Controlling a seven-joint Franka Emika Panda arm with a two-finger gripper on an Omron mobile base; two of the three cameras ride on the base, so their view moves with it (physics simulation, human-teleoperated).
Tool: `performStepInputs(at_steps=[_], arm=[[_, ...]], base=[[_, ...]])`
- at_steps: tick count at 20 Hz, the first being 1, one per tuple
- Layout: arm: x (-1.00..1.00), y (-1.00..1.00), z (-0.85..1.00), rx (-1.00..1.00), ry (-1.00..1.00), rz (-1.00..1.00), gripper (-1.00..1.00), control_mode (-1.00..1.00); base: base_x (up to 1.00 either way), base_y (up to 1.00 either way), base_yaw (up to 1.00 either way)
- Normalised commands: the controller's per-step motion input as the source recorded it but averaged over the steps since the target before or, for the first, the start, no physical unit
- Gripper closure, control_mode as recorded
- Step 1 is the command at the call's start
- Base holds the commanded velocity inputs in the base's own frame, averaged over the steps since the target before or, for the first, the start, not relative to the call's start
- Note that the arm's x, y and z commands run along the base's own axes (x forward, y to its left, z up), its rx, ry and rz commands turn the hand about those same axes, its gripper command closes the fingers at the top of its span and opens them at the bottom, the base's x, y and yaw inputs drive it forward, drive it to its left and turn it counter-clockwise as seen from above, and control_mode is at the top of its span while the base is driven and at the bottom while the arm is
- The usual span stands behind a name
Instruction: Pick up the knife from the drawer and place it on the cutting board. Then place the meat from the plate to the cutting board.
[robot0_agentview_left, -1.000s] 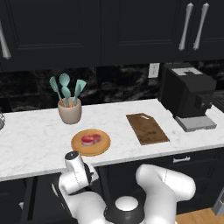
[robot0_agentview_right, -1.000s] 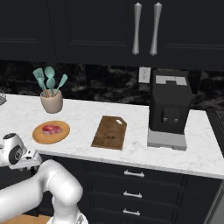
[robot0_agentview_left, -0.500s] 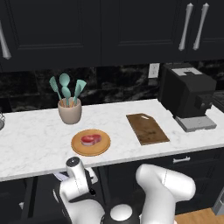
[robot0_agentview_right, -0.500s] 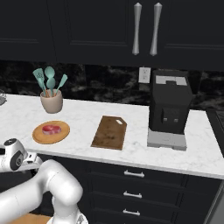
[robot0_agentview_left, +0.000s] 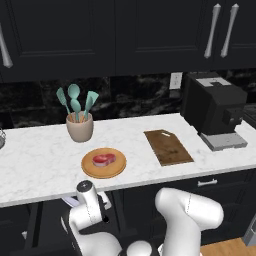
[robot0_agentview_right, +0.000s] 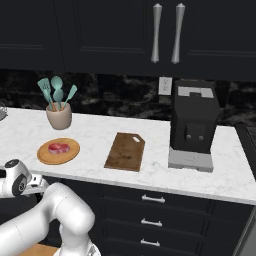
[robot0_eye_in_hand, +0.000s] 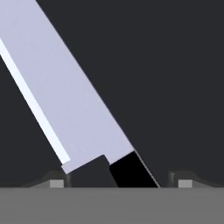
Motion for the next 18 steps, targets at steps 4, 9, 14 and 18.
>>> performStepInputs(at_steps=[4,9,14,18], arm=[[0.0,0.06,-0.01,0.0,0.04,0.02,1.0,-1.0],[-0.03,0.0,0.0,0.0,0.0,0.0,1.0,-1.0],[0.0,0.0,0.0,0.0,0.0,0.0,1.0,-1.0],[0.0,0.0,0.04,0.0,0.0,0.01,1.0,-1.0]], base=[[0.0,0.0,0.0],[0.0,0.0,0.0],[0.0,0.0,0.0],[0.0,0.0,0.0]])
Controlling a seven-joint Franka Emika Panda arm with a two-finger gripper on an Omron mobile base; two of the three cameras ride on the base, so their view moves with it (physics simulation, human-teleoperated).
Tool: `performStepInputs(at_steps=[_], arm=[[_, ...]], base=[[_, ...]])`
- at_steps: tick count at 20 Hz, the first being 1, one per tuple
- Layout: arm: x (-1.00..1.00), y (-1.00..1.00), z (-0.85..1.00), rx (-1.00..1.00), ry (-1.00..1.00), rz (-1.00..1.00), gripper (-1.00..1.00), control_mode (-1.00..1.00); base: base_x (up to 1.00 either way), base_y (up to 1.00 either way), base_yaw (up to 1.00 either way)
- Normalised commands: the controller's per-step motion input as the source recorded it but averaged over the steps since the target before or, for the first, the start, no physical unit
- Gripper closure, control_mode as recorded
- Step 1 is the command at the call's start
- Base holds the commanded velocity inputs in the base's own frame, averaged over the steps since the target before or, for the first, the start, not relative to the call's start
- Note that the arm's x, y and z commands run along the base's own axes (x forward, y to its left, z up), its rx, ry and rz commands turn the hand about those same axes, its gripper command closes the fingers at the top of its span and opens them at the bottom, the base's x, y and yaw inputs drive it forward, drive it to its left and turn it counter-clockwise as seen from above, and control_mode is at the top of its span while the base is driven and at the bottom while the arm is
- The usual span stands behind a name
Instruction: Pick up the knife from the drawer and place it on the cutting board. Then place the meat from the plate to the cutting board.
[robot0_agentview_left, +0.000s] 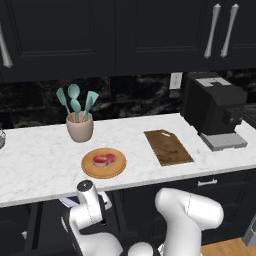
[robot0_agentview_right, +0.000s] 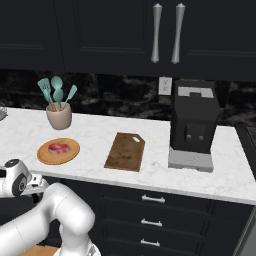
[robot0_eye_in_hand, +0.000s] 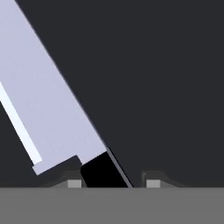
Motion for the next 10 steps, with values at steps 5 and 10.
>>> performStepInputs(at_steps=[5,10], arm=[[-0.04,-0.01,0.21,0.0,0.0,0.01,1.0,-1.0],[-0.16,0.02,0.16,0.0,0.0,0.0,1.0,-1.0]], base=[[0.0,0.0,0.0],[0.0,0.0,0.0]])
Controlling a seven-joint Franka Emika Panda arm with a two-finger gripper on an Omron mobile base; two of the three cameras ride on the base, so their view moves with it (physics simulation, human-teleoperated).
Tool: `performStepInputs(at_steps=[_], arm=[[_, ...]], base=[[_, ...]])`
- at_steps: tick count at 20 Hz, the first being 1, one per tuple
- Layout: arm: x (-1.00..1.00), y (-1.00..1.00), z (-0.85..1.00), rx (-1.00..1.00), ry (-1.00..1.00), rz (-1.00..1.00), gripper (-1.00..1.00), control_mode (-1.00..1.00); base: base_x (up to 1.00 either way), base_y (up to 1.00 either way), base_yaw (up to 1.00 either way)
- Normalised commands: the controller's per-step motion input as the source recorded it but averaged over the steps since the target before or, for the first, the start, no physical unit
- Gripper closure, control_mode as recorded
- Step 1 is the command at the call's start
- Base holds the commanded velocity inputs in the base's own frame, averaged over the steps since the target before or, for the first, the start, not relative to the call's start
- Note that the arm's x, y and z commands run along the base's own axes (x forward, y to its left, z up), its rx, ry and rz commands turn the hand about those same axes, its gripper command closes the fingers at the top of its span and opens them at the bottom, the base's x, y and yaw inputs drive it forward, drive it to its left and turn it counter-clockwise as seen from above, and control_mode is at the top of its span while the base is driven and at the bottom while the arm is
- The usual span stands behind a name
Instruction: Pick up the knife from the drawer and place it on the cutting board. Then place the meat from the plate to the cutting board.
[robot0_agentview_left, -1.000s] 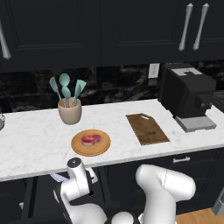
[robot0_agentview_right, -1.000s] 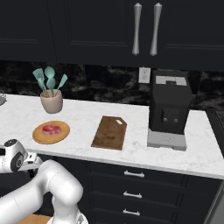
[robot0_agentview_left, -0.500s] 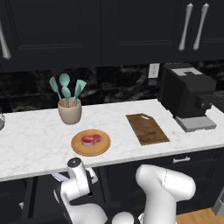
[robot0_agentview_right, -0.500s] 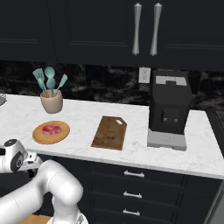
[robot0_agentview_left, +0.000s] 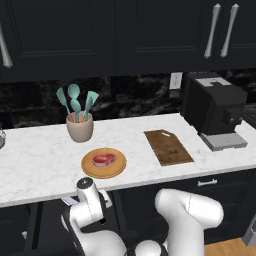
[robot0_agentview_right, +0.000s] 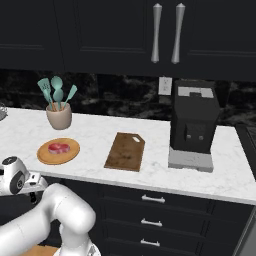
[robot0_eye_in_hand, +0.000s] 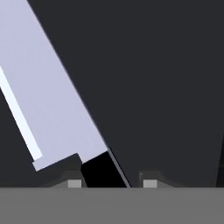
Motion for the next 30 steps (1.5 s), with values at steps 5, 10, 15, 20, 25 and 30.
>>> performStepInputs(at_steps=[5,10,15,20,25,30], arm=[[-0.16,0.32,0.1,0.0,0.0,0.0,1.0,-1.0],[-0.26,0.2,0.11,0.0,0.0,0.01,1.0,-1.0],[-0.39,0.03,0.3,0.0,0.0,0.03,1.0,-1.0],[-0.19,-0.02,0.44,0.0,0.0,0.05,1.0,-1.0],[-0.09,-0.07,0.62,0.02,0.0,0.1,1.0,-1.0],[-0.19,0.0,0.59,0.05,0.0,0.14,1.0,-1.0]], base=[[0.0,0.0,0.0],[0.0,0.0,0.0],[0.0,0.0,0.0],[0.0,0.0,0.0],[0.0,0.0,0.0],[0.0,0.0,0.0]])
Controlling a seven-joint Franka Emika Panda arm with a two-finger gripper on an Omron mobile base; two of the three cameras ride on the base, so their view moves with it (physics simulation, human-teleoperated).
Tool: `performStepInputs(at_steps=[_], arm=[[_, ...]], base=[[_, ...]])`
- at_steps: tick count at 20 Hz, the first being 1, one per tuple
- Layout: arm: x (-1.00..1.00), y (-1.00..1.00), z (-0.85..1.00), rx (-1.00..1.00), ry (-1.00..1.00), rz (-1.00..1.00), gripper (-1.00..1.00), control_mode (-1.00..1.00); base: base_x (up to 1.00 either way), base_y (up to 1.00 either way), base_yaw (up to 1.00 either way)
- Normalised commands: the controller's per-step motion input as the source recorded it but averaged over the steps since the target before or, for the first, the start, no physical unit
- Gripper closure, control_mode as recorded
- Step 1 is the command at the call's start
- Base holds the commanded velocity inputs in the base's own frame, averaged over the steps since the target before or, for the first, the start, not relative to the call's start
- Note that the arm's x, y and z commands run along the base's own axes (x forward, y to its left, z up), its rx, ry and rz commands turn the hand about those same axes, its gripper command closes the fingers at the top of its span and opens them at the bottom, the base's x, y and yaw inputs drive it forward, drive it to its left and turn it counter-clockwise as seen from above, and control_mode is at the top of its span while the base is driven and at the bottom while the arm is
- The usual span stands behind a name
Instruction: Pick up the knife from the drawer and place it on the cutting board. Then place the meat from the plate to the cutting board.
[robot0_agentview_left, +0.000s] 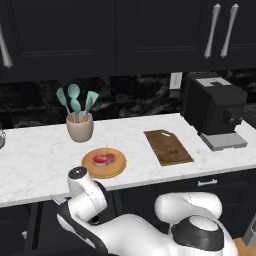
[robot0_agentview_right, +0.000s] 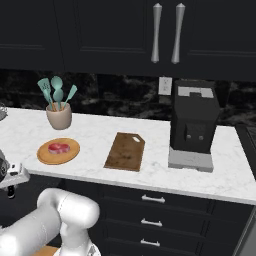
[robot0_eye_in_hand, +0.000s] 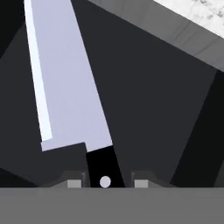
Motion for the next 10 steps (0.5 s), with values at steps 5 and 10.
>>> performStepInputs(at_steps=[5,10], arm=[[-0.2,-0.01,0.56,0.06,0.0,0.17,1.0,-1.0],[-0.01,-0.3,0.55,0.01,-0.02,0.11,1.0,-1.0]], base=[[0.0,0.0,0.0],[0.0,0.0,0.0]])
